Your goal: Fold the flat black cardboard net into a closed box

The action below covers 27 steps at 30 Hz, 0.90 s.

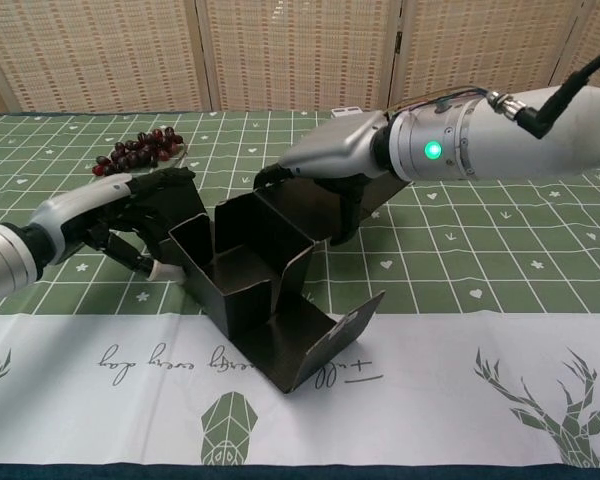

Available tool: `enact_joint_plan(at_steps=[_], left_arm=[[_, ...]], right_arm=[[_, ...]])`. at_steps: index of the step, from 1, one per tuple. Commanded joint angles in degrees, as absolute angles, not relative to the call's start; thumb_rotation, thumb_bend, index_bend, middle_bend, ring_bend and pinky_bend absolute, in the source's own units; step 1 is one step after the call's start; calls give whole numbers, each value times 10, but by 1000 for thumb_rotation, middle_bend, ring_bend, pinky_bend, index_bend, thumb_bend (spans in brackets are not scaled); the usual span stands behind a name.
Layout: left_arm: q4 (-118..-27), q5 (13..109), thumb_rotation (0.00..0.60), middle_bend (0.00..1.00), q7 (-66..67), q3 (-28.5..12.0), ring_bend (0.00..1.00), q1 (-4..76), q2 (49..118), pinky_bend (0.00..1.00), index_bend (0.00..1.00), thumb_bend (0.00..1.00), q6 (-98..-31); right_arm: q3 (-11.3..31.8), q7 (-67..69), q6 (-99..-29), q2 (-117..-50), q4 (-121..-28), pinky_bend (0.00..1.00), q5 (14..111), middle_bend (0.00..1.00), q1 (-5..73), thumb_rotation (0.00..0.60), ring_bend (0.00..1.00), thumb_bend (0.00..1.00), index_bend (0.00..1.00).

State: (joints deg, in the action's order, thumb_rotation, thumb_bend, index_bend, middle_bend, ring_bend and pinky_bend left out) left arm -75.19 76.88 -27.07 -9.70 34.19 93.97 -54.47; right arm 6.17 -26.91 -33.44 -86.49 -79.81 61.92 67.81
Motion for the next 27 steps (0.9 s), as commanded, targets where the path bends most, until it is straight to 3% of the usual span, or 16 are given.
enact_joint_plan(at_steps=[1, 16, 27], left_arm=[[-754, 779, 600, 0, -258, -94, 353, 340, 939, 442, 0, 117, -560], [-788, 784, 600, 0, -323, -82, 374, 356, 906, 474, 0, 117, -509], [-789, 823, 600, 0, -457, -64, 375, 370, 890, 474, 0, 117, -476]], right_arm=[[61, -262, -327, -860, -798, 1000, 630, 355, 684, 600, 787, 454, 311], [52, -212, -319, -847, -798, 1000, 713, 376, 692, 600, 792, 461, 335], [35, -176, -338, -847, -789, 1000, 812, 391, 694, 600, 793, 467, 350]])
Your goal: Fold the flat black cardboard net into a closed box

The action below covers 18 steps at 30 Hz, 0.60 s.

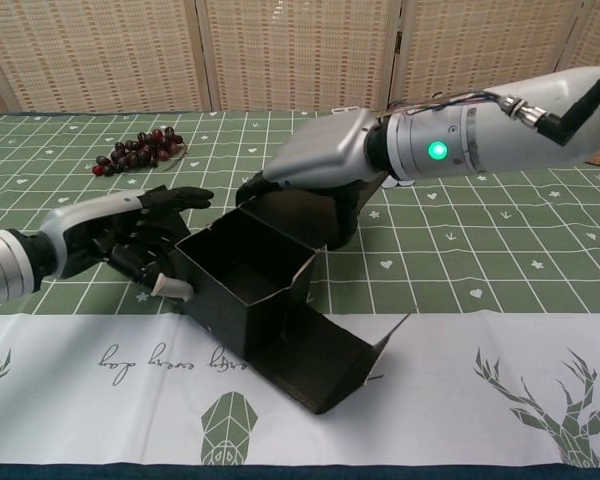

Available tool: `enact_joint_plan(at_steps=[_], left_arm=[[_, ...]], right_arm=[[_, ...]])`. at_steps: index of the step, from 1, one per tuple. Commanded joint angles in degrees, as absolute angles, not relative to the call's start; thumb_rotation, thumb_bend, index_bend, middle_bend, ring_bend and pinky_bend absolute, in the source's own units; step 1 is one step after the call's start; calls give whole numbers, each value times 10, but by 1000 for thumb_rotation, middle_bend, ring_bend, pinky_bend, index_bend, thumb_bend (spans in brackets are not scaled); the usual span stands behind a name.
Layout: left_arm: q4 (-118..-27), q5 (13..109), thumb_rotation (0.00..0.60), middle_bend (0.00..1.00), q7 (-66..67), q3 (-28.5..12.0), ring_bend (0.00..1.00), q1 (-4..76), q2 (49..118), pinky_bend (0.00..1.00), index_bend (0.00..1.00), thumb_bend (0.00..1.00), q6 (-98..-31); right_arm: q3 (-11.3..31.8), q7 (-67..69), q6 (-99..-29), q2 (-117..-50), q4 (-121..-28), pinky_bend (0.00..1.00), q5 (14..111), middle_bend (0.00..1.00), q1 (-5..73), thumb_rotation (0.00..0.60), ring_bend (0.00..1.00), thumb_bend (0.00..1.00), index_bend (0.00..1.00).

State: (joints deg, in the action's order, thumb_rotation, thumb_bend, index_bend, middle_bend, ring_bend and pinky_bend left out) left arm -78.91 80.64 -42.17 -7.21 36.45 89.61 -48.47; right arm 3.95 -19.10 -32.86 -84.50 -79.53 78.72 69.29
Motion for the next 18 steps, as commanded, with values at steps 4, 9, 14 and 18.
enact_joint_plan(at_steps=[4, 9, 14, 18], left_arm=[[-786, 846, 600, 0, -499, -53, 376, 378, 885, 474, 0, 117, -470], [-782, 866, 600, 0, -558, -40, 378, 387, 879, 474, 4, 118, -466], [-775, 881, 600, 0, -603, -29, 380, 393, 878, 474, 21, 117, -471], [-766, 890, 600, 1, -622, -22, 383, 397, 881, 474, 35, 117, -478]], right_arm=[[35, -156, -352, -854, -778, 1000, 840, 396, 696, 600, 793, 468, 354], [34, -134, -369, -862, -761, 1000, 874, 398, 699, 600, 793, 468, 355], [32, -117, -379, -872, -746, 1000, 897, 399, 705, 600, 793, 468, 355], [30, -105, -390, -879, -735, 1000, 915, 399, 707, 600, 793, 468, 355]])
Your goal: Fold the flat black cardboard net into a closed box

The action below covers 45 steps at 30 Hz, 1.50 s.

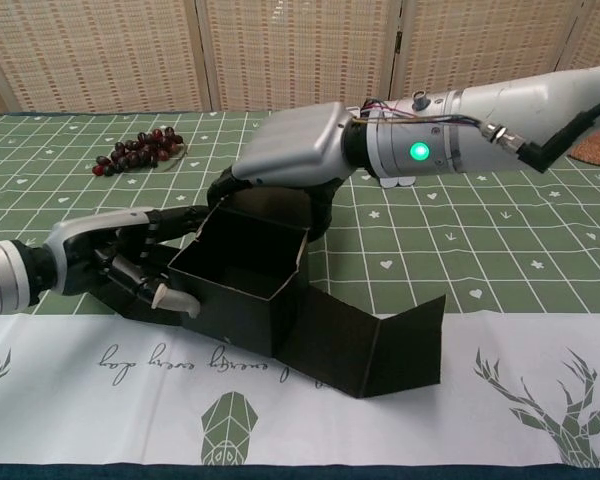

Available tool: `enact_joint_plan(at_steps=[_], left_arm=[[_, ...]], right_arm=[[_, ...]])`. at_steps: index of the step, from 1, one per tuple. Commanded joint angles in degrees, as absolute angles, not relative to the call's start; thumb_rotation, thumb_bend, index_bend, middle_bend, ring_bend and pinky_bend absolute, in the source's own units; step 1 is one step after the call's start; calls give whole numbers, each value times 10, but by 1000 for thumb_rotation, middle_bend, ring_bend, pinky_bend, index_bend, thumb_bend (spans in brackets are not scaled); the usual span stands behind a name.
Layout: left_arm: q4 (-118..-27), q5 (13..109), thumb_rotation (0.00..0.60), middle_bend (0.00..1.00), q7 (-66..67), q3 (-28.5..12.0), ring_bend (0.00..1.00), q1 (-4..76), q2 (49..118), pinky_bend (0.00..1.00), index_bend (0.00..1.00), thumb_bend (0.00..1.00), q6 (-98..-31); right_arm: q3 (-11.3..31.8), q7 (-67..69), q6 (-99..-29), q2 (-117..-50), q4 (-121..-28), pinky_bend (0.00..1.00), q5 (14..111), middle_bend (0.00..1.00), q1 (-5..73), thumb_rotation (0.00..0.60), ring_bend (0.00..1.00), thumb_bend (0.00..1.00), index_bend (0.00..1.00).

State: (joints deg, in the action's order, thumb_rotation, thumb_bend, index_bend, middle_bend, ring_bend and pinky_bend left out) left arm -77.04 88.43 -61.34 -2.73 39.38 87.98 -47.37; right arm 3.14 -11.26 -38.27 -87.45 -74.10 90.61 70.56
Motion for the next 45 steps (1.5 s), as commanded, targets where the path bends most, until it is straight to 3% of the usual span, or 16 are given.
enact_joint_plan(at_steps=[1, 14, 18, 20, 23, 25, 31, 45], left_arm=[[-765, 891, 600, 3, -626, -20, 383, 398, 881, 474, 37, 117, -479], [-753, 887, 600, 78, -663, -8, 393, 403, 889, 483, 109, 117, -490], [-750, 879, 600, 134, -657, -9, 450, 403, 893, 483, 160, 117, -491], [-751, 874, 600, 141, -653, -10, 440, 402, 893, 483, 169, 117, -490], [-754, 866, 600, 151, -646, -12, 425, 402, 891, 483, 179, 117, -489], [-757, 861, 600, 156, -641, -13, 416, 402, 889, 483, 186, 117, -486], [-764, 850, 600, 170, -632, -16, 413, 403, 889, 484, 200, 117, -479], [-770, 838, 600, 205, -625, -24, 409, 402, 884, 493, 227, 118, -476]], right_arm=[[29, -102, -393, -880, -732, 1000, 919, 399, 707, 600, 793, 468, 355], [26, -82, -452, -909, -683, 1000, 959, 400, 701, 600, 793, 468, 355], [29, -93, -461, -918, -672, 1000, 957, 377, 695, 600, 793, 468, 353], [31, -99, -462, -918, -674, 1000, 952, 335, 693, 600, 793, 468, 303], [36, -108, -455, -913, -683, 1000, 939, 220, 688, 600, 779, 468, 54], [40, -116, -449, -909, -693, 1000, 928, 142, 686, 600, 765, 468, 1], [49, -122, -440, -899, -722, 1000, 903, 6, 678, 600, 728, 468, 0], [62, -90, -464, -889, -756, 1000, 887, 0, 657, 600, 715, 468, 0]])
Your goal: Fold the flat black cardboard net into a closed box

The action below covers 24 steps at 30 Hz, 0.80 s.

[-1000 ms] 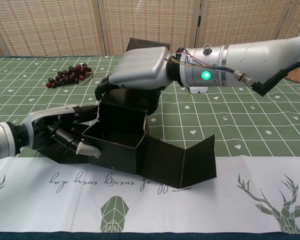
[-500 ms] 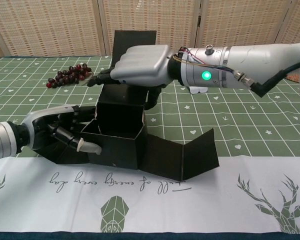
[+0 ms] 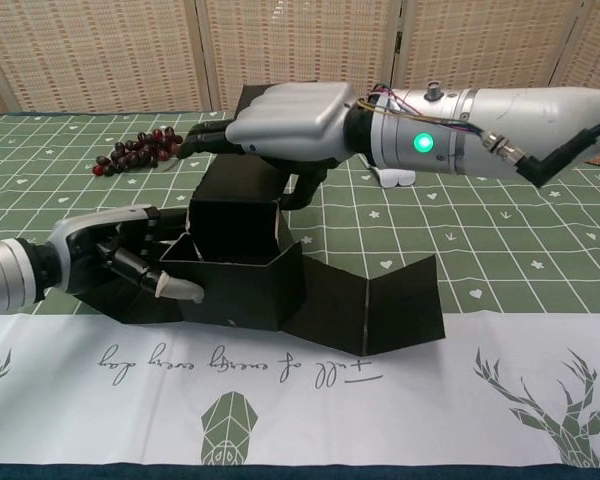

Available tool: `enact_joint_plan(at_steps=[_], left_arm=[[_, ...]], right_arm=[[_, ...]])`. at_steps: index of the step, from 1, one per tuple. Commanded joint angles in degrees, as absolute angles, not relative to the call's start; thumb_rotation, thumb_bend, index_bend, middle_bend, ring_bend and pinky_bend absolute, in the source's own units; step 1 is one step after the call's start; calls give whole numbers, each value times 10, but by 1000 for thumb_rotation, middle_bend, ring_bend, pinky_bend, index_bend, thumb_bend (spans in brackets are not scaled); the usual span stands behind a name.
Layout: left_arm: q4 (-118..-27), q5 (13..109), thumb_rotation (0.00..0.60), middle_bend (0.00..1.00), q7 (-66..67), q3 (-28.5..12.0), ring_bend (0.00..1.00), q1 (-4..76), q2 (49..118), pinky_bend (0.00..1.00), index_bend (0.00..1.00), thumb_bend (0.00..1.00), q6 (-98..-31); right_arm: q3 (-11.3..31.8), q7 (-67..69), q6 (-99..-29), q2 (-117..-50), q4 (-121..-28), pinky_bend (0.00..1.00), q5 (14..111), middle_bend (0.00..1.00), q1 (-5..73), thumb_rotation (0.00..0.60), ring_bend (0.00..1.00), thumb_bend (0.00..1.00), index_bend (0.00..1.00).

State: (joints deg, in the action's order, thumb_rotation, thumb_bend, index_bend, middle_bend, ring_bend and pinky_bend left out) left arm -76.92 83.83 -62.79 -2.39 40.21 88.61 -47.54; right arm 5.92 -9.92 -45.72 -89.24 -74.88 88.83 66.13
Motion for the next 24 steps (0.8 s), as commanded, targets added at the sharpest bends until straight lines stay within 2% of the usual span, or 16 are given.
enact_joint_plan(at_steps=[1, 9, 11, 16, 24], left_arm=[[-771, 838, 600, 207, -624, -25, 409, 402, 883, 493, 228, 118, -476], [-784, 836, 600, 219, -626, -26, 409, 399, 869, 494, 235, 117, -476], [-786, 837, 600, 219, -627, -25, 410, 398, 867, 494, 236, 117, -474], [-788, 834, 600, 220, -624, -27, 411, 399, 865, 494, 239, 117, -471], [-788, 829, 600, 220, -617, -29, 409, 402, 864, 494, 239, 117, -460]], right_arm=[[63, -84, -465, -888, -759, 1000, 886, 0, 655, 600, 714, 468, 0], [65, -55, -474, -888, -765, 1000, 877, 0, 642, 600, 713, 466, 0], [65, -57, -474, -891, -762, 1000, 874, 0, 640, 600, 708, 428, 0], [71, -64, -476, -898, -759, 1000, 865, 0, 636, 600, 698, 235, 0], [71, -69, -459, -894, -766, 1000, 857, 0, 636, 600, 688, 86, 0]])
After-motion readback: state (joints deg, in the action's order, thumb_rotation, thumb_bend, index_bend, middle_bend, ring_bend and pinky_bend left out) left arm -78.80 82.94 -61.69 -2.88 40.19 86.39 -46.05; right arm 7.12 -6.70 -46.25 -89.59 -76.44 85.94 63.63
